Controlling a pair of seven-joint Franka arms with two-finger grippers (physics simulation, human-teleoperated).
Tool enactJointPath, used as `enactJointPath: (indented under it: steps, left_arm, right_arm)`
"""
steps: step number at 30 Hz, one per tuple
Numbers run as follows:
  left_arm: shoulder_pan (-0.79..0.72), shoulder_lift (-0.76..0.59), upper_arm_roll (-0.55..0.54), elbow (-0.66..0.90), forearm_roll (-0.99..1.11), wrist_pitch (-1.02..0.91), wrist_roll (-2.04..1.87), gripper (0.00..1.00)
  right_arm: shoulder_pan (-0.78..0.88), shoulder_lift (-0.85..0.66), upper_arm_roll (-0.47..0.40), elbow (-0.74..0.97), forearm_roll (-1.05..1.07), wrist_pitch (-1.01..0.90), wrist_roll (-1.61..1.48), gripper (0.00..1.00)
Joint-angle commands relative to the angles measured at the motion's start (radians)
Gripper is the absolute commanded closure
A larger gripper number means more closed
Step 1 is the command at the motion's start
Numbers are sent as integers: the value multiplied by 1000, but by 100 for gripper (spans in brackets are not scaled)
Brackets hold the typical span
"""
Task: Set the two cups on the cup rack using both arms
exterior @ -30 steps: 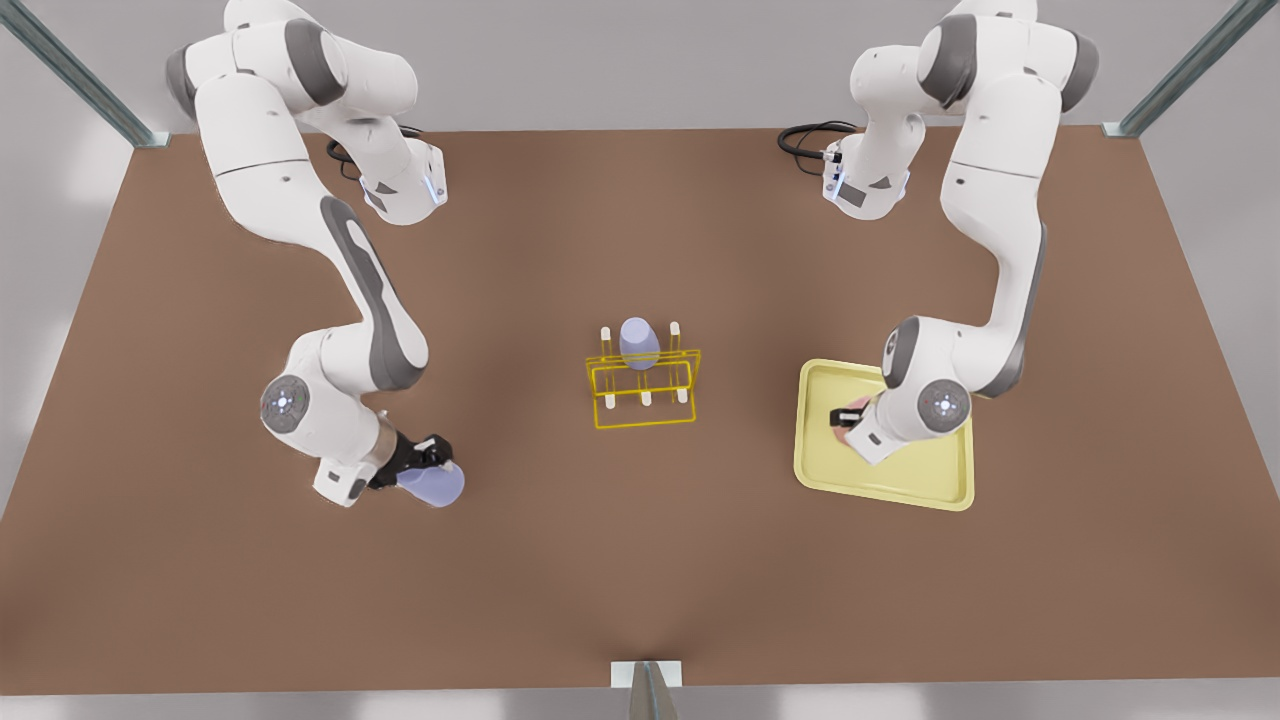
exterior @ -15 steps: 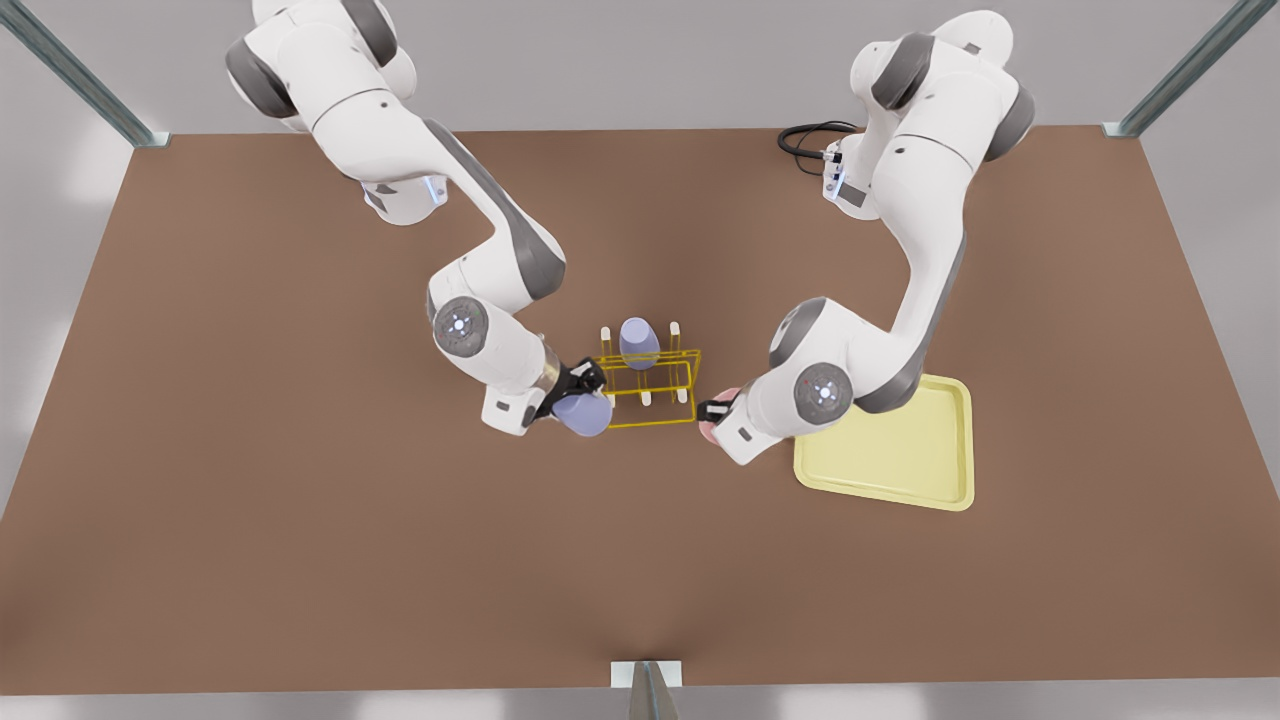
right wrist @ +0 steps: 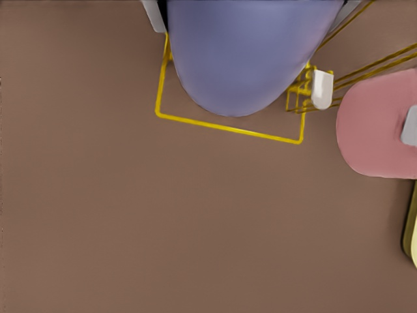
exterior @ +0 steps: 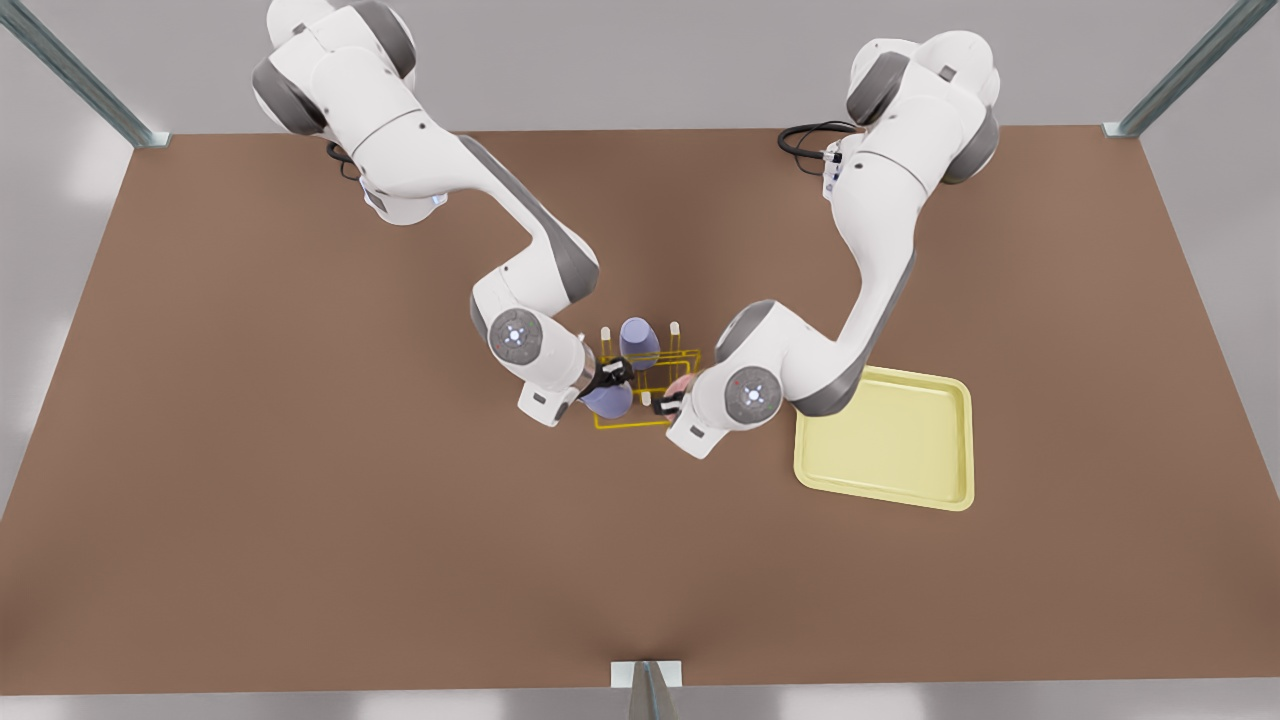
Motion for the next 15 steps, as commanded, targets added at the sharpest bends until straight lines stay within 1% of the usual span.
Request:
enactJointPath:
  steps: [1, 3, 4, 5, 6, 7, 8, 9, 10, 11, 12, 13, 14, 15]
  left_arm:
    - [0, 3, 0, 1, 10, 12, -257, 0]
    - [1, 2, 0, 1, 10, 7, -257, 0]
    - [33, -18, 6, 10, 12, -42, -250, 0]
    - [130, -47, 1, 86, 32, -186, -163, 0]
    - [231, -49, 0, 189, 35, -376, 16, 0]
    - [302, -87, 4, 225, 96, -485, 225, 0]
    - [365, -118, 4, 226, 101, -503, 346, 0]
    - [409, -136, 0, 225, 144, -534, 476, 0]
    - [405, -140, -6, 226, 240, -595, 591, 0]
    - [368, -341, 67, 40, 279, -518, 762, 0]
    - [296, -549, 171, -252, 227, -326, 757, 0]
    - [305, -528, 181, -220, 164, -399, 756, 0]
    - [313, -525, 181, -217, 165, -427, 756, 0]
    - [313, -525, 181, -217, 167, -436, 756, 0]
  right_arm:
    - [0, 0, 0, 1, -4, -8, 178, 0]
    - [0, 1, 0, 1, -7, -9, 177, 0]
    - [-2, 3, 0, 1, -7, -9, 177, 0]
    - [-3, 3, 0, 1, -7, -11, 177, 0]
    - [-11, 2, -1, 14, -10, -11, 172, 0]
    - [-14, -2, -11, 38, -17, -12, 167, 0]
    - [-20, -5, -29, 77, -55, -20, 171, 0]
    - [-22, -11, -82, 129, -134, -87, 164, 0]
    - [-38, -18, -145, 147, -236, -199, 152, 0]
    - [-77, -18, -208, 147, -306, -311, 128, 0]
    - [-130, -18, -208, 153, -307, -327, 22, 0]
    - [-189, -23, -210, 166, -307, -340, -72, 0]
    - [-285, -57, -207, 173, -296, -370, -193, 0]
    - [-321, -81, -205, 173, -285, -370, -266, 0]
